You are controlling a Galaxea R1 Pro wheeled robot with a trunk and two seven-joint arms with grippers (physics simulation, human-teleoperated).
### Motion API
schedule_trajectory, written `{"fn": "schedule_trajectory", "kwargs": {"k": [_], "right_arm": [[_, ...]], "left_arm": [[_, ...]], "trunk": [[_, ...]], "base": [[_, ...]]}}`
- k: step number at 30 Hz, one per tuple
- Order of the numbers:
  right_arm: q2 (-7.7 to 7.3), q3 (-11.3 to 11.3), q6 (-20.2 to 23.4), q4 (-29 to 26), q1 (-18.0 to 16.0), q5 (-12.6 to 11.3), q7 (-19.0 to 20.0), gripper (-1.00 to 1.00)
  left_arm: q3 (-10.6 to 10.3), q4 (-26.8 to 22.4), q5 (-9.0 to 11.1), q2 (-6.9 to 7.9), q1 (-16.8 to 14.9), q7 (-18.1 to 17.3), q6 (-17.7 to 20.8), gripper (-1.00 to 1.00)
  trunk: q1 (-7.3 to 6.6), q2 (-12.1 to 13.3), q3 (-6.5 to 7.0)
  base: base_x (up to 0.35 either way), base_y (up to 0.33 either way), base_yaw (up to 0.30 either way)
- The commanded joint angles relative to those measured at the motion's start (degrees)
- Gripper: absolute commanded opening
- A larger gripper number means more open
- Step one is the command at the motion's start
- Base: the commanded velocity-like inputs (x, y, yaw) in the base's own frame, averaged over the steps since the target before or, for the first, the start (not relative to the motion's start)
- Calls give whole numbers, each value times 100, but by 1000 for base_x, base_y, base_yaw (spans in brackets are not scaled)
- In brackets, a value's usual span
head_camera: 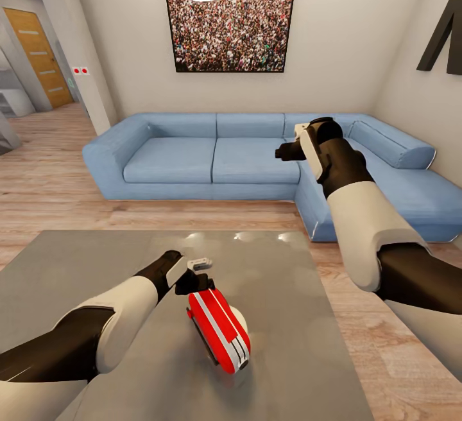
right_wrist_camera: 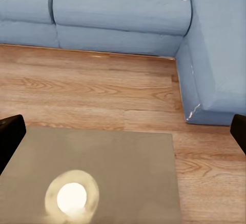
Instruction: Turn on the radio receiver that's on the table in the living room.
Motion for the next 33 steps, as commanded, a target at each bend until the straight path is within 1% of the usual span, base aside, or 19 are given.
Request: {"fn": "schedule_trajectory", "kwargs": {"k": [1,16,18,19,21,22,27,33], "right_arm": [[2,-1,0,0,-1,1,1,100],[10,2,0,0,2,1,-4,100],[10,0,0,0,0,1,-4,100],[10,0,0,0,1,1,-4,100],[10,1,0,0,3,1,-4,100],[13,2,0,0,3,1,-4,100],[20,0,0,0,0,1,-4,100],[18,0,0,0,2,1,-4,100]], "left_arm": [[0,6,0,0,0,0,-14,100],[0,36,0,-1,15,-10,-109,100],[0,36,0,-4,18,-62,-110,100],[0,64,0,-6,23,-209,-111,100],[0,122,0,-7,25,-331,-123,100],[0,249,0,-8,26,-475,-280,100],[0,402,0,-9,26,-526,-395,100],[2,440,0,-13,26,-535,-423,100]], "trunk": [[0,0,0],[0,0,0],[0,0,0],[0,0,0],[0,0,0],[0,0,0],[0,0,0],[0,0,0]], "base": [[0,0,0],[0,0,0],[0,0,0],[0,0,0],[0,0,0],[0,0,0],[0,0,0],[0,0,0]]}}
